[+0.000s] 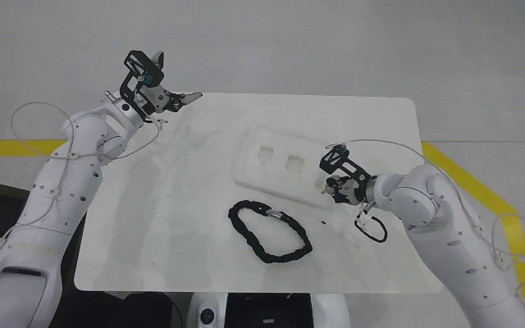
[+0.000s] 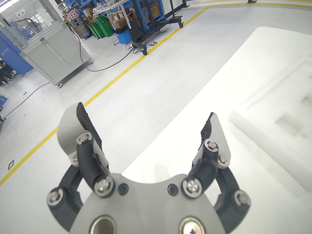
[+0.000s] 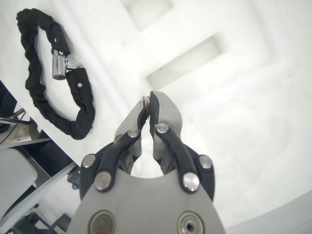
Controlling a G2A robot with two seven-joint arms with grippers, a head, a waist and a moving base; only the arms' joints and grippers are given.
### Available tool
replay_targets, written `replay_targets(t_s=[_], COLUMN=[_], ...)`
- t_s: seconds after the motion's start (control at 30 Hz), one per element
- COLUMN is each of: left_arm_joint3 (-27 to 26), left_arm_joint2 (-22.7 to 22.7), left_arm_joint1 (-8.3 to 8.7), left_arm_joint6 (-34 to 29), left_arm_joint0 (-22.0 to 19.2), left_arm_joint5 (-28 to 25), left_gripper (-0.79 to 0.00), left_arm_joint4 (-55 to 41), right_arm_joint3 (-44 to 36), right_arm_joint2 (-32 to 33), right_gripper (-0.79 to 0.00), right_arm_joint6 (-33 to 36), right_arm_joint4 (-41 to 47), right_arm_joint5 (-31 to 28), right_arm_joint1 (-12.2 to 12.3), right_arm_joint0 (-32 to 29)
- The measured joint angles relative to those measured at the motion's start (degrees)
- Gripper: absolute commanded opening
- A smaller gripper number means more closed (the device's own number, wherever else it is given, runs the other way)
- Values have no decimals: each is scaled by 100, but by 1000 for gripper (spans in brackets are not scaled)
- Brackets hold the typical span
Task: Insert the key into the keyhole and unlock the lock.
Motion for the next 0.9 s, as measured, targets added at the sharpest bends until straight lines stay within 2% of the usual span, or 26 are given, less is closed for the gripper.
replay_targets(t_s=[0.23,0.57,0.9], left_arm_joint3=[0,0,0], left_arm_joint2=[0,0,0], left_arm_joint1=[0,0,0], left_arm_joint6=[0,0,0], left_arm_joint0=[0,0,0], left_arm_joint5=[0,0,0], left_gripper=[0,0,0], left_arm_joint4=[0,0,0], right_arm_joint3=[-2,-253,-294], right_arm_joint2=[-17,-7,-89], right_gripper=[-785,-785,-785], right_arm_joint6=[-100,13,144], right_arm_joint4=[-134,-1048,-1574], right_arm_joint5=[-29,-388,-430], right_arm_joint1=[7,69,82], right_arm_joint0=[75,255,374])
